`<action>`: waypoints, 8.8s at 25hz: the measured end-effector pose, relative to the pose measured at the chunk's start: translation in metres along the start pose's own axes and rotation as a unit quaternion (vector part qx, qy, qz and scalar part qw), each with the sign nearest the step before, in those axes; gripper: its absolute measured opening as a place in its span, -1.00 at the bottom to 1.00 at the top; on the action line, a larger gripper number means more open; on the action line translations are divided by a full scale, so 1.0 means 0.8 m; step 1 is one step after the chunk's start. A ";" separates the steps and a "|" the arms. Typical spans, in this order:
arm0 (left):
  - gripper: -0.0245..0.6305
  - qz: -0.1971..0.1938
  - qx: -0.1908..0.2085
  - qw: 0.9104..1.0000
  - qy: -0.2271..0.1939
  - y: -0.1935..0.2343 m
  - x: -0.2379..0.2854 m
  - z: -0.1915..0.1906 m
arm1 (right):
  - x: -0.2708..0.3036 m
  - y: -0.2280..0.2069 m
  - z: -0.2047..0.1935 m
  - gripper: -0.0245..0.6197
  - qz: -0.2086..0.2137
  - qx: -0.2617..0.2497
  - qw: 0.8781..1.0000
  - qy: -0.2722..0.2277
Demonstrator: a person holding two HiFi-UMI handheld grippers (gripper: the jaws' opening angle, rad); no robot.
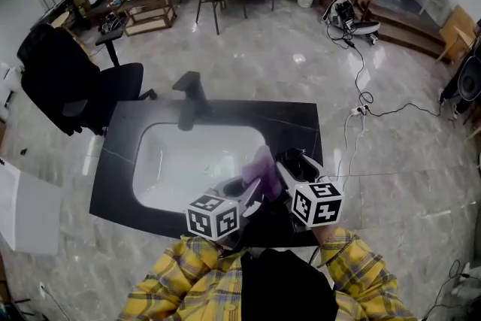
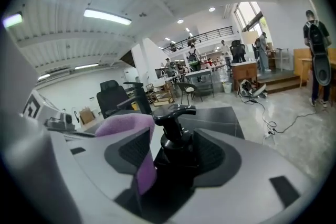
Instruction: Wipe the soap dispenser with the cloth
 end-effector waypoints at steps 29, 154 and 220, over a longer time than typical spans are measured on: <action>-0.73 0.039 0.008 0.998 0.045 0.011 0.017 -0.027 | -0.032 -0.027 -0.003 -0.21 0.143 -0.129 0.981 -0.014; -0.73 0.086 -0.046 0.994 -0.056 0.051 -0.044 -0.013 | 0.042 0.023 0.004 -0.10 0.318 -0.346 0.882 0.018; -0.73 -0.010 -0.022 0.999 -0.025 -0.012 -0.032 -0.012 | -0.082 -0.056 -0.024 -0.66 -0.025 0.002 0.999 -0.022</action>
Point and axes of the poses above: the fingertips, and each gripper's own axes: x forward along the fingers, y to its left, z out of its top, the point moved 3 cm from there along -x, backward along the fingers, and after that the axes turned 13 degrees about -z, right-handed, at the moved point
